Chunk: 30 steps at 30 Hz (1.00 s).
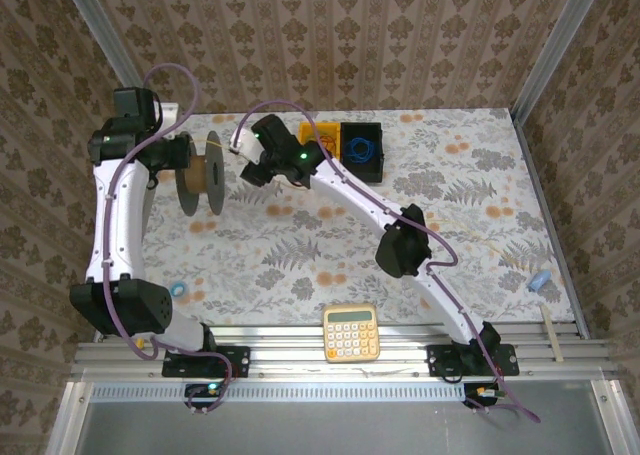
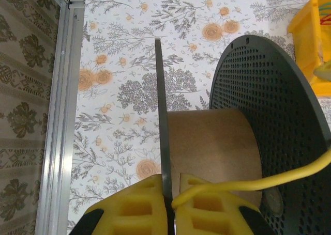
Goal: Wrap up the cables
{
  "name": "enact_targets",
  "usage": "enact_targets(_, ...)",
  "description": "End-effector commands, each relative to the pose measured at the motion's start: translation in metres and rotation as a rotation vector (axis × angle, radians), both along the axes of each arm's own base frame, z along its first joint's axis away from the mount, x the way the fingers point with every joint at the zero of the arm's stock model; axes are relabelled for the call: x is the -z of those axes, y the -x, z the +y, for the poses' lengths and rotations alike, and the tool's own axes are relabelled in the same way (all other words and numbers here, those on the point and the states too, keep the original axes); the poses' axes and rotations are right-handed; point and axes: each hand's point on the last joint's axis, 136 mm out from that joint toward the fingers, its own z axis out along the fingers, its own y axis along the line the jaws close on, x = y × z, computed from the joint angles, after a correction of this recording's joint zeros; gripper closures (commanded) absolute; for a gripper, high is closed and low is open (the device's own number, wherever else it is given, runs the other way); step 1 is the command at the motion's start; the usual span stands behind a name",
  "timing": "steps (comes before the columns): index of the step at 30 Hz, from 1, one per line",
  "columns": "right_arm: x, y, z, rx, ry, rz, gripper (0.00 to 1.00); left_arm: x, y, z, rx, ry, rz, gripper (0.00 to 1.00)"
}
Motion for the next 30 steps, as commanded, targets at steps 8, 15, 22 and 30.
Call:
enact_targets(8,-0.046,-0.002,-0.030,-0.003,-0.098,0.004,0.39,-0.035,0.029,0.008,-0.002,0.014,-0.068,1.00)
enact_targets(15,-0.061,0.033,-0.028,-0.183,-0.265,0.099,0.43,-0.027,0.029,0.018,-0.022,0.037,-0.040,1.00)
enact_targets(22,-0.054,0.047,-0.033,-0.220,-0.239,0.125,0.75,-0.026,0.031,0.017,-0.016,0.046,-0.036,1.00)
enact_targets(30,-0.055,0.034,-0.040,-0.177,-0.221,0.096,1.00,-0.031,0.036,0.016,-0.005,0.055,-0.046,1.00)
